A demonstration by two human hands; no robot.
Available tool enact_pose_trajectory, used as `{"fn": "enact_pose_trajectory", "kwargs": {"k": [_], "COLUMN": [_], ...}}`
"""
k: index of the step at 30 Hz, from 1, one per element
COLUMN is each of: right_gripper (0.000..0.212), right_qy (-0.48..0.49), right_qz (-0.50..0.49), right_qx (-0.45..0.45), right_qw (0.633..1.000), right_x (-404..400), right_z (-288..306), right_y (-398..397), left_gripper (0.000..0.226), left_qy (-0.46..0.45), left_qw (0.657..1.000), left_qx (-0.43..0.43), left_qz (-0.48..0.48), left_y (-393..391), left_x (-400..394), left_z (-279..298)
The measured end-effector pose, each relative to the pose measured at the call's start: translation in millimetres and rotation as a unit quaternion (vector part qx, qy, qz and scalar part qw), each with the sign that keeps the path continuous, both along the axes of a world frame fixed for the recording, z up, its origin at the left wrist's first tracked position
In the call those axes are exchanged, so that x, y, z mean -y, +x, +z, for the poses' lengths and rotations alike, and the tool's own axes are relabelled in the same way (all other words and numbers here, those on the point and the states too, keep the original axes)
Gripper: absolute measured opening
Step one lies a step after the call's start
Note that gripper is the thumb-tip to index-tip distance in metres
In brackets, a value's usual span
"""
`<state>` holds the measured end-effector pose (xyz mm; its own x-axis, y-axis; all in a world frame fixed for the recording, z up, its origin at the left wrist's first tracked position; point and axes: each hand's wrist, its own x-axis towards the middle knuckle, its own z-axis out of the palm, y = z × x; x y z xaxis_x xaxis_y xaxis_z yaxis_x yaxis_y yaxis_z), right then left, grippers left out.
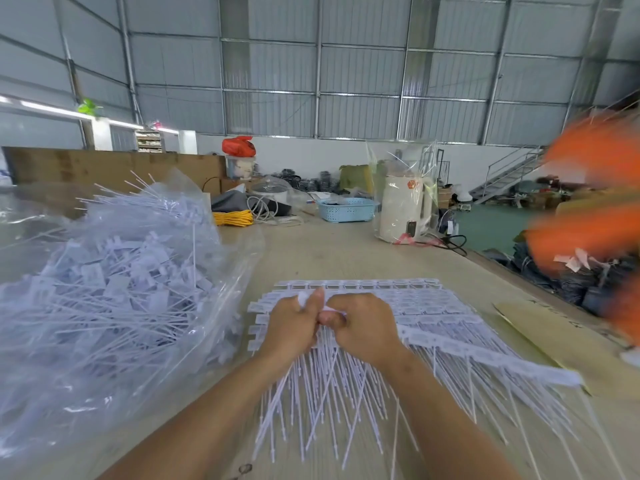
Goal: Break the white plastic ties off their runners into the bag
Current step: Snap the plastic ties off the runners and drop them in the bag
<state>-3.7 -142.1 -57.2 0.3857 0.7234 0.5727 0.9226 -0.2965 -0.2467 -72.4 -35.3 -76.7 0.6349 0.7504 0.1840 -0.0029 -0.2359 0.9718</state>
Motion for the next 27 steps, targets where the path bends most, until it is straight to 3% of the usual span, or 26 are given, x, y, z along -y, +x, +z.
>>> {"fn": "enact_pose_trajectory", "kwargs": {"k": [2,4,7,10,12,13,15,17,18,20,22,24,27], "right_gripper": [0.031,0.035,0.038,0.048,0.058,0.06,0.058,0.046,0.036,0.027,0.026,0.027,0.024], "right_qy": [0.064,0.156,0.167,0.167,0.188,0.193,0.189,0.174,0.17,0.165,0.163,0.167,0.176], "right_qz": [0.015,0.03,-0.015,-0.043,-0.024,-0.014,-0.006,0.001,0.005,0.006,0.004,0.005,0.012], "right_qx": [0.08,0.066,-0.002,-0.032,-0.017,-0.008,-0.007,-0.013,-0.014,-0.013,-0.016,-0.023,-0.028], "right_qw": [0.995,0.985,0.986,0.984,0.982,0.981,0.982,0.985,0.985,0.986,0.986,0.986,0.984], "right_x": [2,4,7,12,14,13,9,7,7,7,7,7,7], "right_z": [4,12,12,5,7,8,7,6,5,4,3,3,3], "right_y": [-6,-6,9,21,20,19,17,16,16,18,19,18,15], "left_gripper": [0.048,0.043,0.039,0.044,0.038,0.033,0.024,0.027,0.027,0.021,0.029,0.043,0.042], "left_qy": [-0.096,-0.165,-0.139,-0.014,0.168,0.257,0.397,0.447,0.432,0.367,0.348,0.367,0.445], "left_qw": [0.995,0.986,0.983,0.949,0.929,0.922,0.906,0.878,0.869,0.858,0.84,0.835,0.837], "left_qx": [-0.015,-0.002,0.048,0.147,0.21,0.225,0.142,-0.1,-0.215,-0.359,-0.413,-0.411,-0.298], "left_qz": [0.022,0.001,-0.108,-0.28,-0.256,-0.18,0.03,0.135,0.11,-0.001,-0.045,-0.011,0.111], "left_y": [-8,-22,-41,-72,-102,-114,-128,-133,-133,-132,-129,-125,-117], "left_x": [-17,-27,0,45,48,37,5,-35,-55,-82,-95,-99,-84], "left_z": [3,15,52,100,136,152,176,179,172,148,130,124,133]}}
